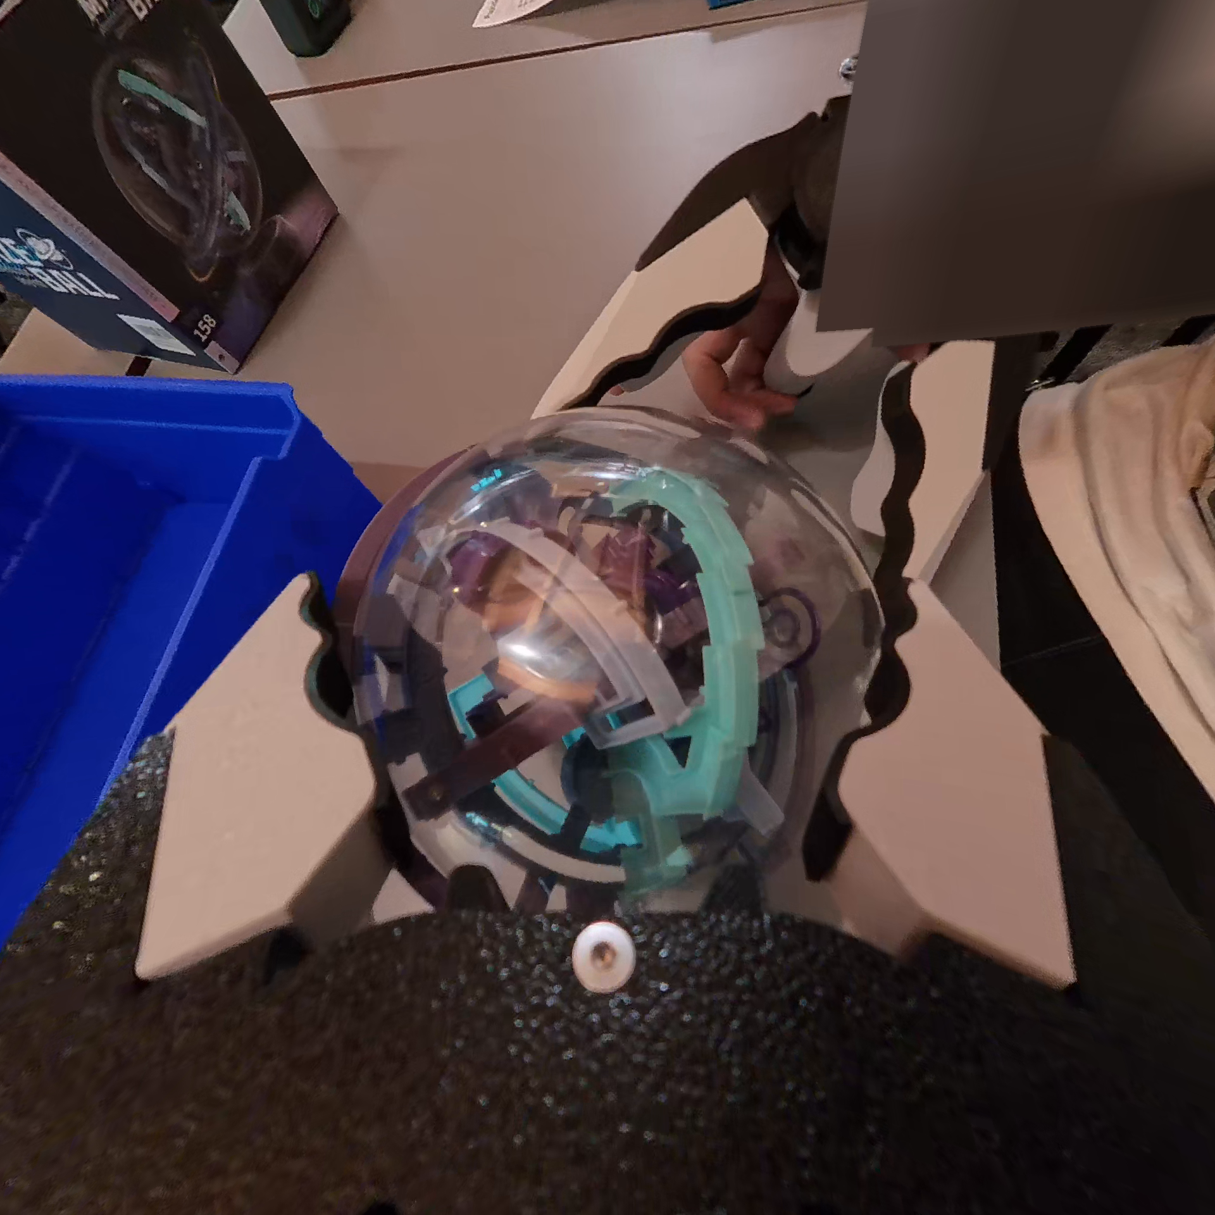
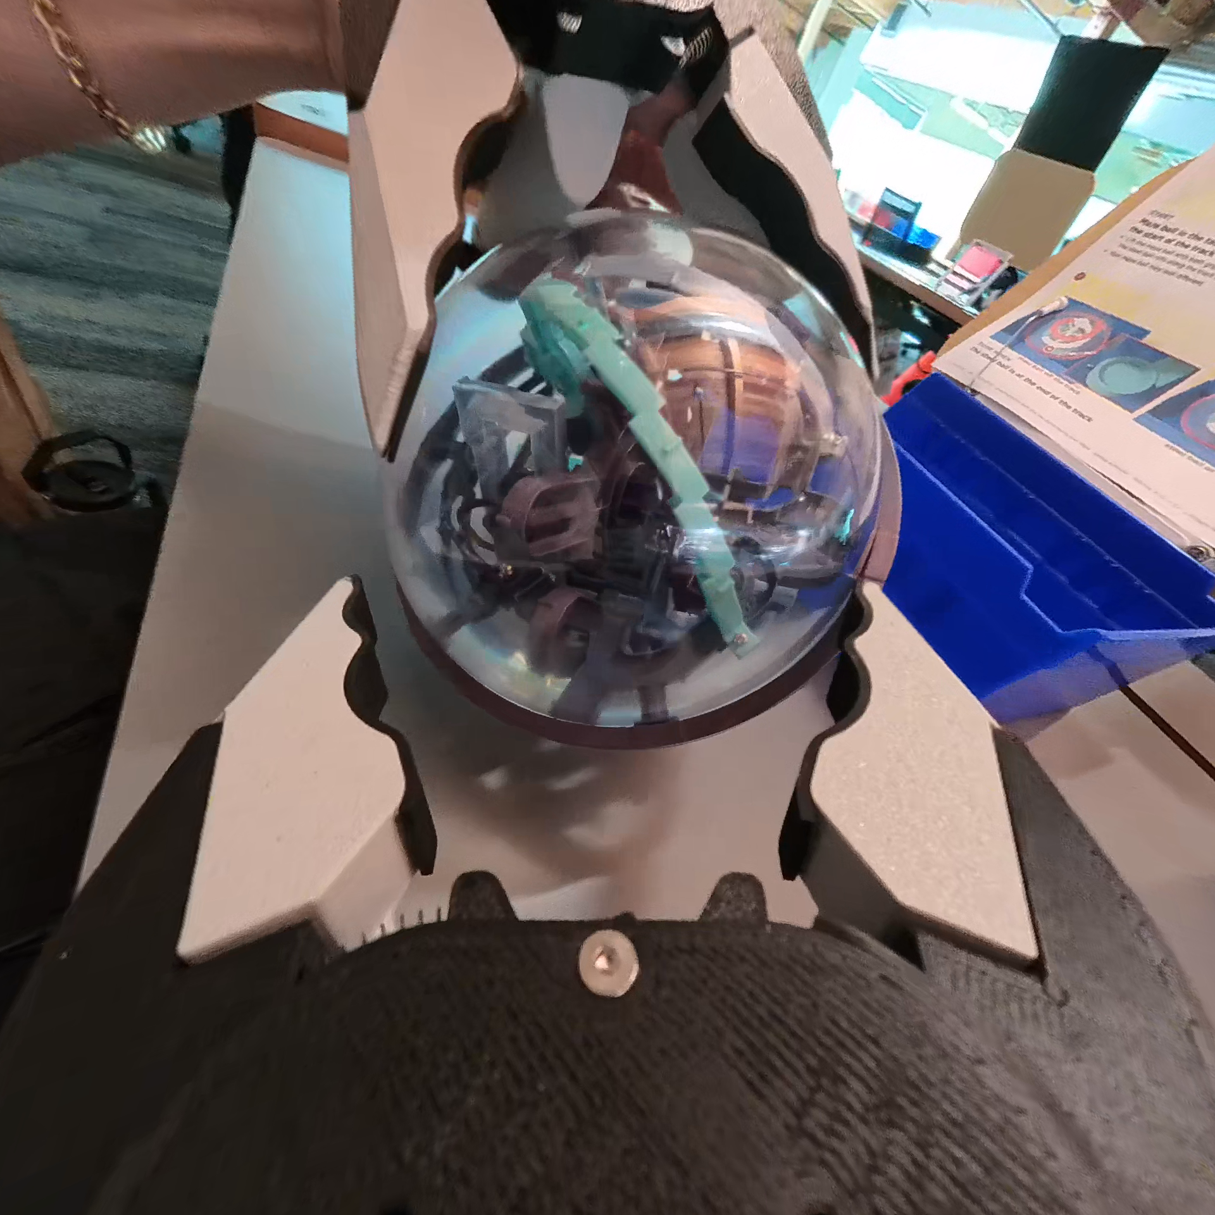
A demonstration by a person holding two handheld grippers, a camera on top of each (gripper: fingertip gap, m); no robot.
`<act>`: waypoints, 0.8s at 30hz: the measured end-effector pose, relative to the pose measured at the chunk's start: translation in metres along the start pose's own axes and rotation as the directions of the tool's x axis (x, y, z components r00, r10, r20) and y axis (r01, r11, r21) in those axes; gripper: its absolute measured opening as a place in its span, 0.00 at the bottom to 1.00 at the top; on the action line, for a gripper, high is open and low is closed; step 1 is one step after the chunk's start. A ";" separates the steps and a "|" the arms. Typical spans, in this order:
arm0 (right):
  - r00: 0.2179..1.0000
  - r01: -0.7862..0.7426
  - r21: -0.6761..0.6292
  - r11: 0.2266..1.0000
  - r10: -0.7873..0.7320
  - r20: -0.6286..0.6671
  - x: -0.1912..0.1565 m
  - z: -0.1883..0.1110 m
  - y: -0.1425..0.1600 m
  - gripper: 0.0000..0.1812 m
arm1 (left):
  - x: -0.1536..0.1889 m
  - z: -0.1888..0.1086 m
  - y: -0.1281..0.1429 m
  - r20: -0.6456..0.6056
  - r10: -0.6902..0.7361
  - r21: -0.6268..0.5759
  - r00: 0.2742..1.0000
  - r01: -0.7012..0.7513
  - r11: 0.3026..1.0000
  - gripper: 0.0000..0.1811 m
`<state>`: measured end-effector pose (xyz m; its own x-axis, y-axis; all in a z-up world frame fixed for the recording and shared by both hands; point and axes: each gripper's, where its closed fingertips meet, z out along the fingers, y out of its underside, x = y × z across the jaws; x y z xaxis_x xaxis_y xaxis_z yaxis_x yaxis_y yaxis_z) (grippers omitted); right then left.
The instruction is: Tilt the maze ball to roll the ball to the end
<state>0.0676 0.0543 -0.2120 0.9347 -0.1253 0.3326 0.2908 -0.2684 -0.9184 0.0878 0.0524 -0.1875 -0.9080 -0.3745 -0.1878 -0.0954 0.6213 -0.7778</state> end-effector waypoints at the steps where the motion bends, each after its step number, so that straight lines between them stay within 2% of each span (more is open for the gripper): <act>1: 1.000 -0.012 0.008 1.000 0.012 0.012 0.000 -0.001 -0.002 0.75 | 0.001 0.000 0.000 0.003 0.009 -0.002 1.000 -0.009 1.000 0.86; 9: 0.997 -0.045 0.038 0.998 0.043 0.059 0.004 -0.010 -0.008 0.70 | 0.007 0.002 -0.002 0.022 0.062 -0.014 0.998 -0.062 0.998 0.86; 17: 0.995 0.031 0.040 0.999 -0.034 0.092 -0.004 -0.018 -0.008 0.70 | 0.015 -0.001 -0.003 0.077 0.134 -0.003 0.988 -0.134 0.991 0.86; 24: 0.995 0.058 0.076 0.995 -0.064 0.076 0.006 -0.030 -0.019 0.70 | 0.021 -0.001 -0.004 0.123 0.177 -0.012 0.976 -0.177 0.984 0.86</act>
<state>0.0616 0.0304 -0.1860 0.9270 -0.0349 0.3735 0.3595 -0.2018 -0.9111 0.0689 0.0425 -0.1875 -0.8531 -0.3407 -0.3952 0.0619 0.6860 -0.7250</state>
